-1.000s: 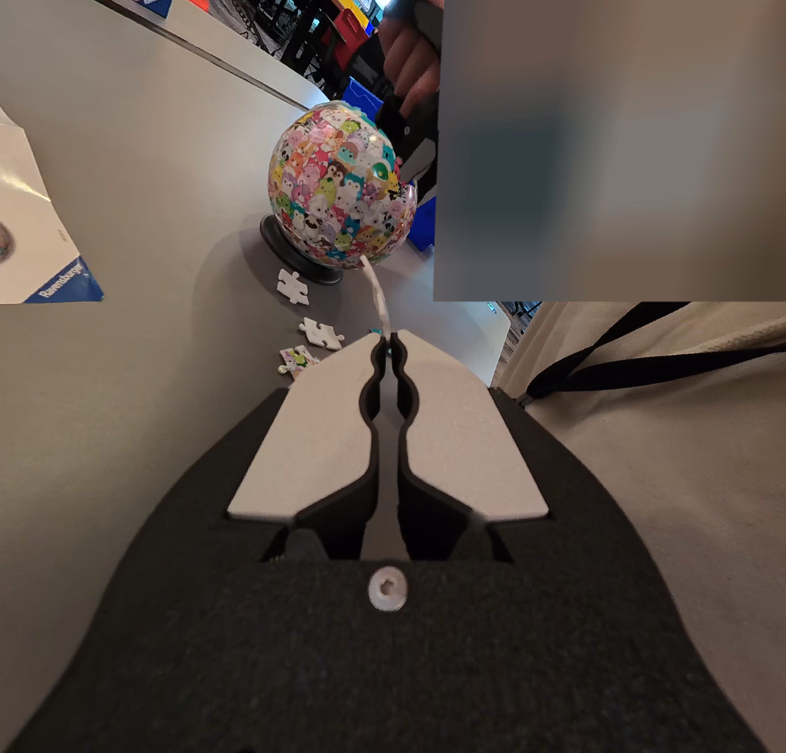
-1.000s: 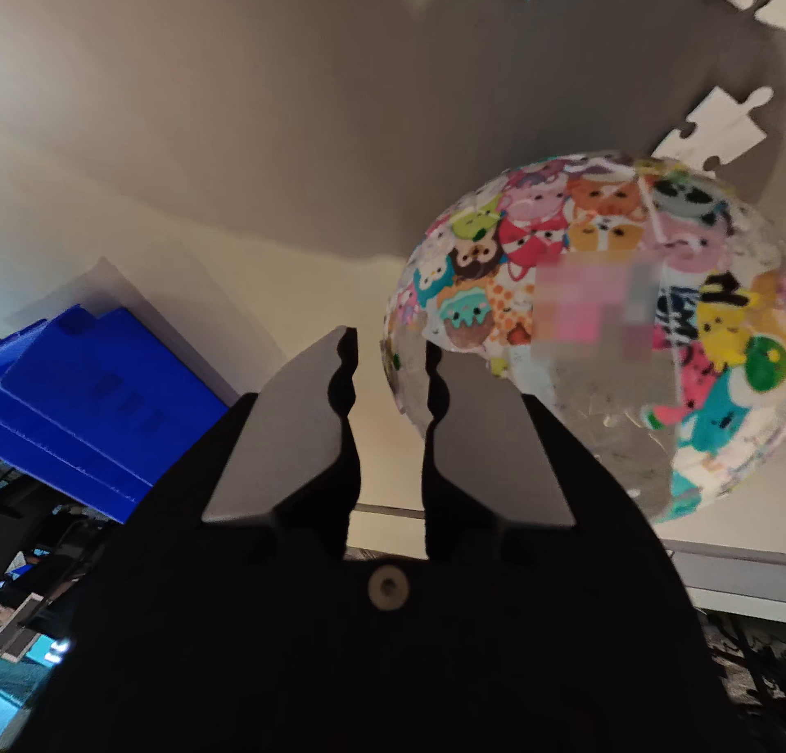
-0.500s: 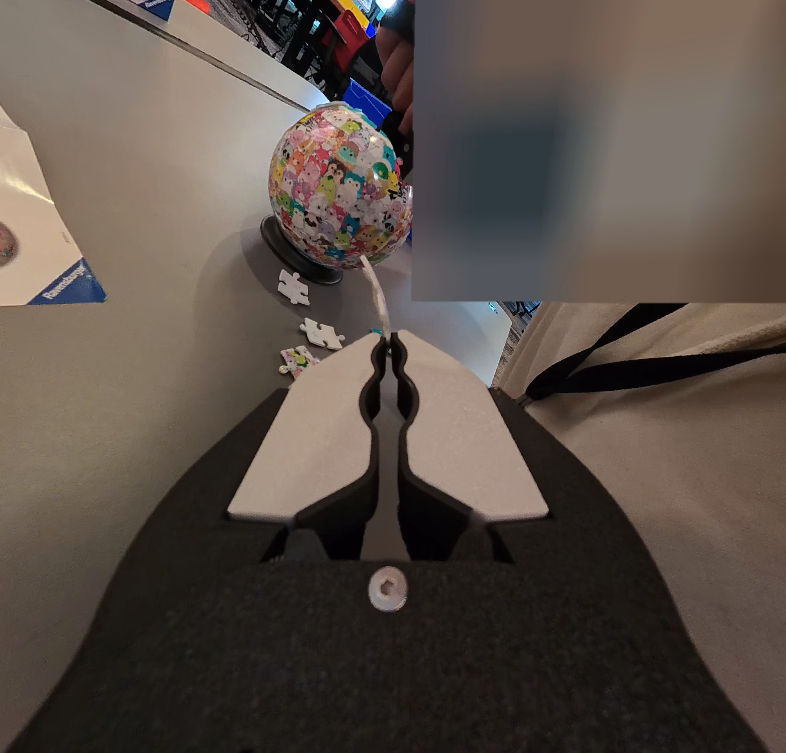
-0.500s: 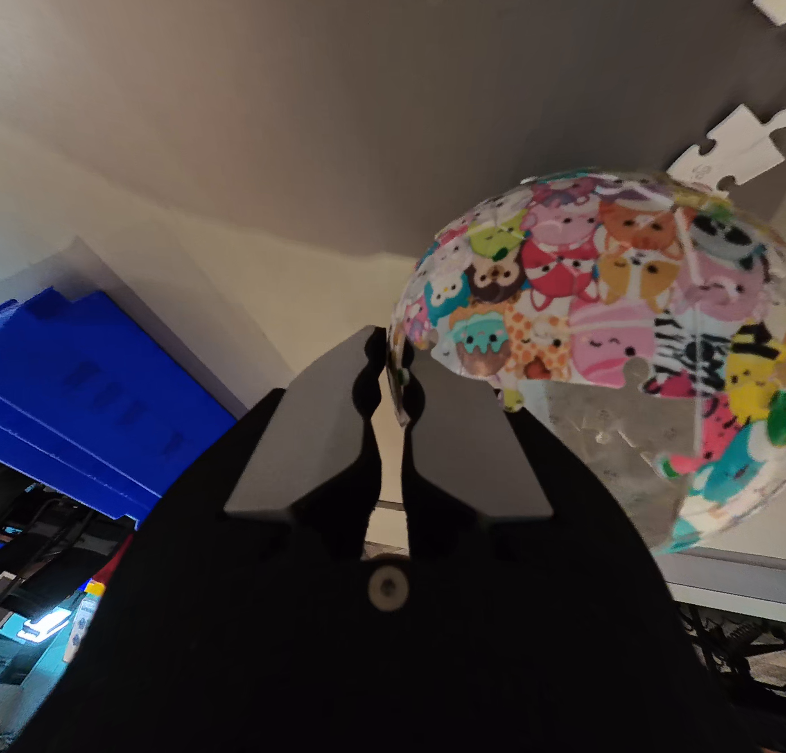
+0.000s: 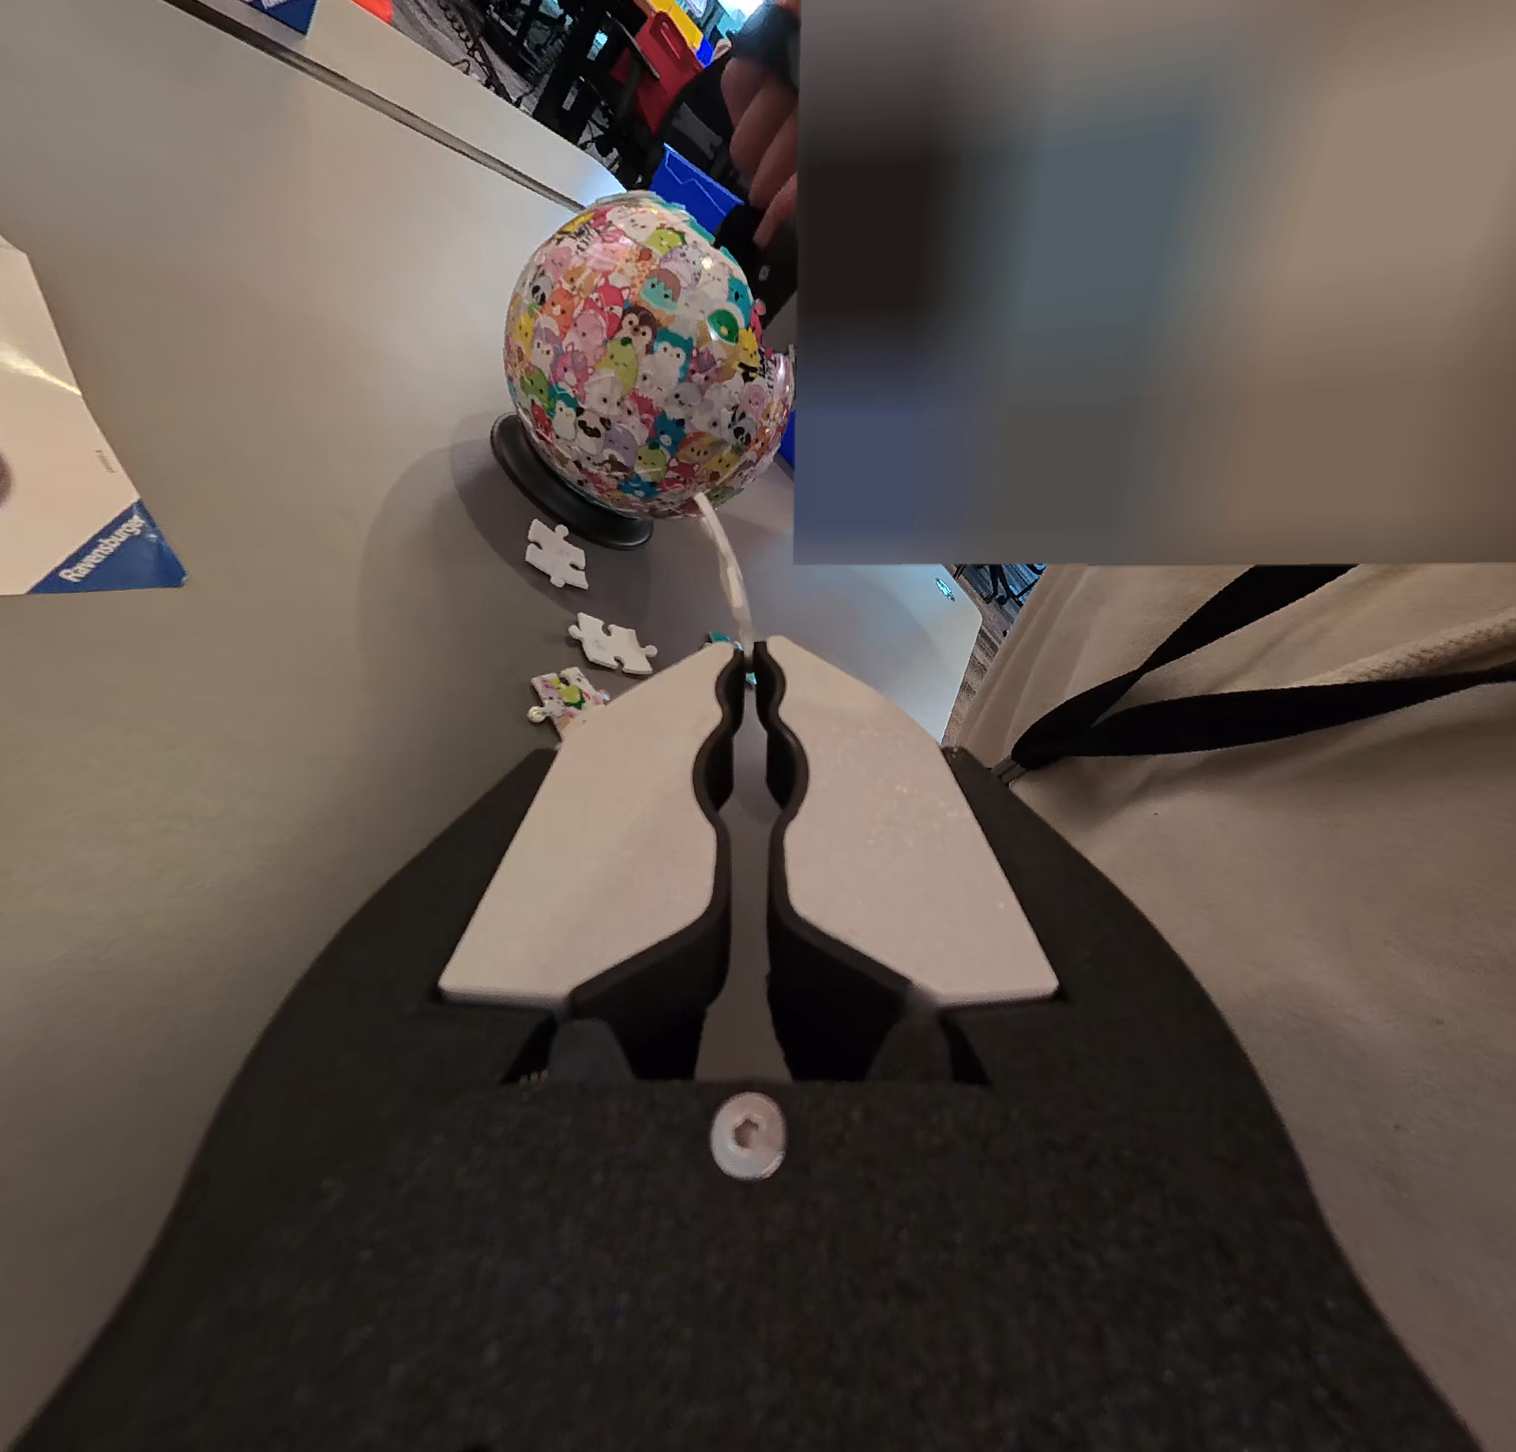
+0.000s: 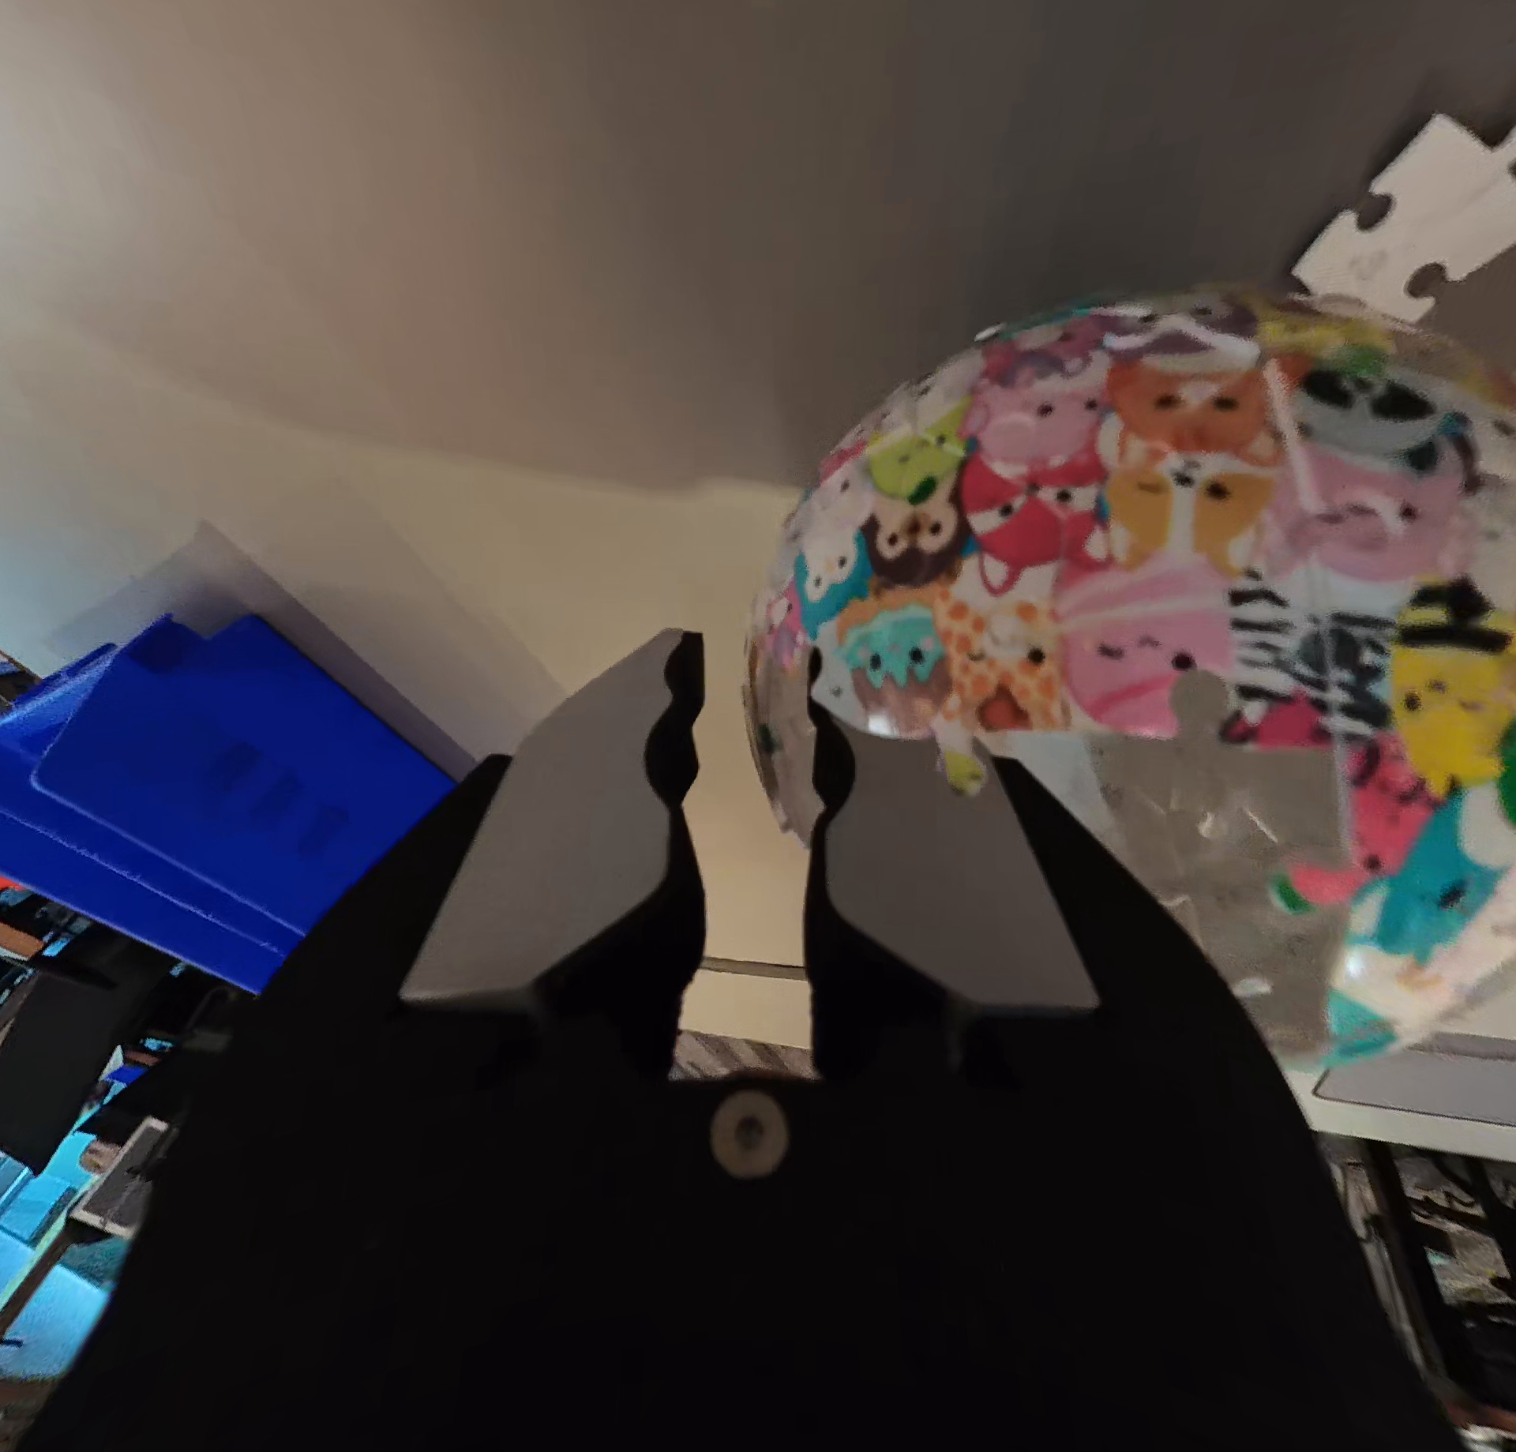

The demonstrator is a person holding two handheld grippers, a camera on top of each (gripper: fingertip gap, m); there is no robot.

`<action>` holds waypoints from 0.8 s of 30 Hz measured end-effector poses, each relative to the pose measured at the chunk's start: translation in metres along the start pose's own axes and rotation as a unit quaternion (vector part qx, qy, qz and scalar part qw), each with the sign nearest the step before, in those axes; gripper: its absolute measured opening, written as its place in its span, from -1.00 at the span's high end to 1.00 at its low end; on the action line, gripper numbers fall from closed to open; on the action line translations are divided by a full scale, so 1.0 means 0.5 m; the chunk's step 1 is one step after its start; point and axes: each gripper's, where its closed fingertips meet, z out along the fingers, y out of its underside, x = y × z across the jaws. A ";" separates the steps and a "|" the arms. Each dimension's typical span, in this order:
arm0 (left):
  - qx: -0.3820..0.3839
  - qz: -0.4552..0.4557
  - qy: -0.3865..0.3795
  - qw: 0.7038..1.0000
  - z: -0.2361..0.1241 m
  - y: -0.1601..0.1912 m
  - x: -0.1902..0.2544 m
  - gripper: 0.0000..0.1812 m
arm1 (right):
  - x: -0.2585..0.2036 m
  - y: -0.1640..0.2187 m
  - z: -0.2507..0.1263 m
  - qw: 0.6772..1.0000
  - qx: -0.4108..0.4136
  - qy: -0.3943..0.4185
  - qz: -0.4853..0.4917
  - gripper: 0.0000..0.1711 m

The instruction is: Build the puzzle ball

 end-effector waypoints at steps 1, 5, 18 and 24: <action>0.000 0.000 0.000 1.000 0.000 0.000 0.001 0.99 | -0.001 0.002 0.005 1.000 -0.006 -0.001 -0.004 0.75; 0.002 0.000 -0.002 1.000 -0.002 -0.001 -0.002 0.99 | 0.001 0.003 0.007 1.000 -0.003 0.004 -0.011 0.91; 0.001 0.002 -0.002 1.000 -0.001 -0.003 -0.003 0.99 | 0.018 0.016 -0.024 0.997 0.002 0.067 0.025 0.51; 0.024 0.012 -0.003 1.000 -0.007 -0.023 0.000 0.99 | 0.015 0.027 -0.125 0.968 0.079 0.188 0.144 0.42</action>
